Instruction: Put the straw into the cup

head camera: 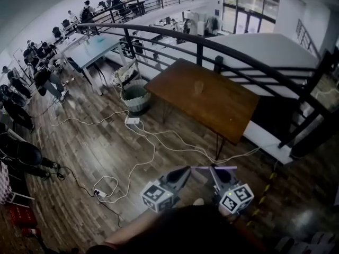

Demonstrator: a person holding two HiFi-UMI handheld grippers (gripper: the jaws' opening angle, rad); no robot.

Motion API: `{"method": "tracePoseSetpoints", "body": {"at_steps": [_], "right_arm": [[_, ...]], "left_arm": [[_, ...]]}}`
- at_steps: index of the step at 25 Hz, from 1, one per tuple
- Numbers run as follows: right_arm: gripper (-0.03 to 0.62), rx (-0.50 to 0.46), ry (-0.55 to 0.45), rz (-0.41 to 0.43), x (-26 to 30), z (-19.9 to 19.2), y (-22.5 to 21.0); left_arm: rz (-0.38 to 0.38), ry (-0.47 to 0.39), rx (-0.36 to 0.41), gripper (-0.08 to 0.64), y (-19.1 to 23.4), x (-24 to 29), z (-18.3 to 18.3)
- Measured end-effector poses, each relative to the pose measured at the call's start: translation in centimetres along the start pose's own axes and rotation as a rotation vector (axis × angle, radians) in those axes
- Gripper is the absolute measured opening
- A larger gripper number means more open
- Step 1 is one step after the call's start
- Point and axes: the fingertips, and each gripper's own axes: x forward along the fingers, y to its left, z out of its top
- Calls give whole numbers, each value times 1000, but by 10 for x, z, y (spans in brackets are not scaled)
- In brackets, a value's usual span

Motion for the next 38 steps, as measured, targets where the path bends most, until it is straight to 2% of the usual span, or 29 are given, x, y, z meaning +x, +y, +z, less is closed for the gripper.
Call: {"method": "tracePoseSetpoints", "body": {"at_steps": [5,9,14,26,31,35,38], "right_arm": [[38,-13,-1,1,-11,27,-53],[38,10,-3,6,-13,31,-84],[38,25,3,11,-17,29,-111],[38,22,9,-1,-6,39,-141],[38,35,26,4,33,30,-140],[38,30,33,9,30,34,-153],[38,31,35,1,78,37,-154]], "left_arm": [[-20,-12,-2,11,-14,63,11],[-31,3,6,11,-19,95,10],[-17,16,-2,11,-17,122,5],[-75,58,-23,11,-13,166,0],[-79,61,-33,11,24,164,2],[-81,67,-45,11,21,179,-1],[-95,69,-50,11,66,180,8]]}}
